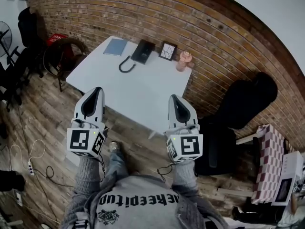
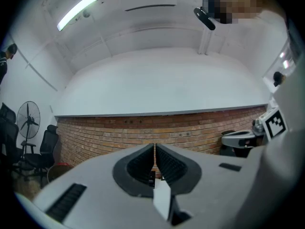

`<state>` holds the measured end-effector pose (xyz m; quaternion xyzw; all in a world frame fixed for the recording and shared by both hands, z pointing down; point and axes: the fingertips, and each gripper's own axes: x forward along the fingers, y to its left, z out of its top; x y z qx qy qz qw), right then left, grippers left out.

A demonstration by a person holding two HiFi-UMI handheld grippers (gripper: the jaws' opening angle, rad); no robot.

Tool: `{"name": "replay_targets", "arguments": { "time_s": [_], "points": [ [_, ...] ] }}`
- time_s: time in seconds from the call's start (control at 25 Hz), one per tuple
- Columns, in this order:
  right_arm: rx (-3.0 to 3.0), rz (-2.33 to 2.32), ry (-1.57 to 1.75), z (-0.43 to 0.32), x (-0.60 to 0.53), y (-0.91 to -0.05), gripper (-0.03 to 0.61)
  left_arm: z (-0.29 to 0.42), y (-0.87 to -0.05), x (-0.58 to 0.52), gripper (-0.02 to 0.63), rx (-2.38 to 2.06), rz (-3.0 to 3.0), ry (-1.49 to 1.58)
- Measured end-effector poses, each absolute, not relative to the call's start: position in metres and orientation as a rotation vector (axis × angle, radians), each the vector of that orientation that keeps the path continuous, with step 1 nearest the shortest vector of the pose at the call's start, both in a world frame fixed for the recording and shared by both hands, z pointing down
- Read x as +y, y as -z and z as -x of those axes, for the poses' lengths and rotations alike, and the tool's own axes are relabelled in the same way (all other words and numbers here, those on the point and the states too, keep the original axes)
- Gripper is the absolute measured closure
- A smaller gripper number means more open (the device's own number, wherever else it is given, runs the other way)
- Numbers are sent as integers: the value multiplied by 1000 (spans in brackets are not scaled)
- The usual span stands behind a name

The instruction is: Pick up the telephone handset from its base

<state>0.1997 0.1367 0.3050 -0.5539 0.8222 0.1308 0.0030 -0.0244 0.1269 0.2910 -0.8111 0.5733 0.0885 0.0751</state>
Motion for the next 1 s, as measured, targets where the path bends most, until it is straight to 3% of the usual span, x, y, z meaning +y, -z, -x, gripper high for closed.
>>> {"name": "replay_targets", "arguments": {
  "time_s": [1.0],
  "points": [
    [2508,1860,-421,-103,-81,-290,573,119,-287,-109,600,1622,2532,-289]
  ]
}}
